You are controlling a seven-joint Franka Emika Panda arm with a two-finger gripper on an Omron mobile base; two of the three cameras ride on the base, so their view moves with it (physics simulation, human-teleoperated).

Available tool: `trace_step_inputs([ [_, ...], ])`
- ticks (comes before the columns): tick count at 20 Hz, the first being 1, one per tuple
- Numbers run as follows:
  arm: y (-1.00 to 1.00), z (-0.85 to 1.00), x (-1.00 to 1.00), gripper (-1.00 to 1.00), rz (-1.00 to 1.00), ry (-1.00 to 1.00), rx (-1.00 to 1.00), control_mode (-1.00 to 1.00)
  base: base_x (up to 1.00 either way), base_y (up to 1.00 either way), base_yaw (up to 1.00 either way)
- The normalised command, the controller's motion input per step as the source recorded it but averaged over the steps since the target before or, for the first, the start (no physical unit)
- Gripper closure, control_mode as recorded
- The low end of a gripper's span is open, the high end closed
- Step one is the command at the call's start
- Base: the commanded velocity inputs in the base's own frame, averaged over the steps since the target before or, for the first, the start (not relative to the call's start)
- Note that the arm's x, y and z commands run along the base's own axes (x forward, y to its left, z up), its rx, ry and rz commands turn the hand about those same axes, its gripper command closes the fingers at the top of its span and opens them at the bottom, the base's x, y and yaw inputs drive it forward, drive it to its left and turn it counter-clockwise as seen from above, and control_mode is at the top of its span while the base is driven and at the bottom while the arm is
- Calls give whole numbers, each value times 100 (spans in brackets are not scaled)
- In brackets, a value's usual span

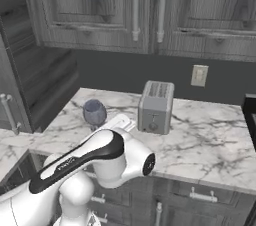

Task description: Retrieve the wine glasses from the counter and place one next to each plate.

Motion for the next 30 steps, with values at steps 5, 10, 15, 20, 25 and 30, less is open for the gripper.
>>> trace_step_inputs([
  [5, 0, 0, 0, 100, 0, 0, 0, 100, 0, -86, -27],
  [10, 0, 0, 0, 100, 0, 0, 0, 100, 0, -82, -72],
  [15, 0, 0, 0, 100, 0, 0, 0, 100, 0, -31, -93],
  [20, 0, 0, 0, 100, 0, 0, 0, 100, 0, -26, -94],
  [25, 0, 0, 0, 100, 0, 0, 0, 100, 0, -27, -94],
  [30, 0, 0, 0, 100, 0, 0, 0, 100, 0, -28, -93],
])
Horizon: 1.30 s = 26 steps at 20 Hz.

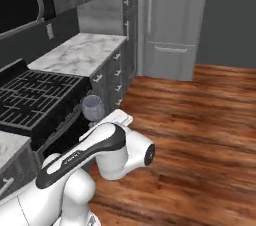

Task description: Retrieve the wine glasses from the counter and place one next to each plate.

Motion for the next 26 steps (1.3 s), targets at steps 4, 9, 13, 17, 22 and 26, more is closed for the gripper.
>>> trace_step_inputs([
  [4, 0, 0, 0, 100, 0, 0, 0, 100, 0, -31, -93],
  [9, 0, 0, 0, 100, 0, 0, 0, 100, 0, -33, -92],
  [13, 0, 0, 0, 100, 0, 0, 0, 100, 0, -37, -91],
  [17, 0, 0, 0, 100, 0, 0, 0, 100, 0, -39, -91],
  [22, 0, 0, 0, 100, 0, 0, 0, 100, 57, -5, -74],
  [26, 0, 0, 0, 100, 0, 0, 0, 100, 100, 25, -54],
])
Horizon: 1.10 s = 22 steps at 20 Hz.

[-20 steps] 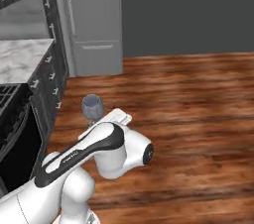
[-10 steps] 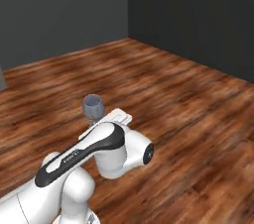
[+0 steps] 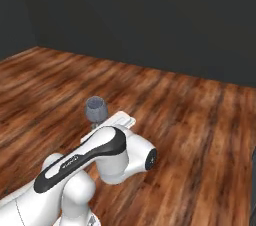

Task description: Retrieve the wine glasses from the counter and place one next to each plate.

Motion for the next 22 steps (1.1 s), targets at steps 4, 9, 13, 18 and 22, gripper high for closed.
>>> trace_step_inputs([
  [4, 0, 0, 0, 100, 0, 0, 0, 100, 100, 59, -43],
  [9, 0, 0, 0, 100, 0, 0, 0, 100, 100, 56, -20],
  [13, 0, 0, 0, 100, 0, 0, 0, 100, 100, 46, -19],
  [18, 0, 0, 0, 100, 0, 0, 0, 100, 100, 21, -12],
  [22, 0, 0, 0, 100, 0, 0, 0, 100, 100, 8, -12],
])
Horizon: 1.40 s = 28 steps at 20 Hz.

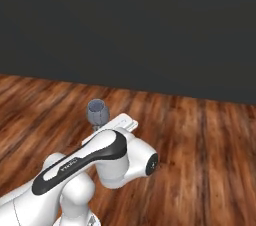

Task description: Retrieve the wine glasses from the counter and place one next to each plate.

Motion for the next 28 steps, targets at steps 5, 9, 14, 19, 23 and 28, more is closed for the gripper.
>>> trace_step_inputs([
  [5, 0, 0, 0, 100, 0, 0, 0, 100, 100, 7, -11],
  [9, 0, 0, 0, 100, 0, 0, 0, 100, 100, 7, -12],
  [14, 0, 0, 0, 100, 0, 0, 0, 100, 100, 1, -12],
  [19, 0, 0, 0, 100, 0, 0, 0, 100, 100, 0, -30],
  [23, 0, 0, 0, 100, 0, 0, 0, 100, 100, 0, -54],
  [28, 0, 0, 0, 100, 0, 0, 0, 100, 91, 19, -69],
])
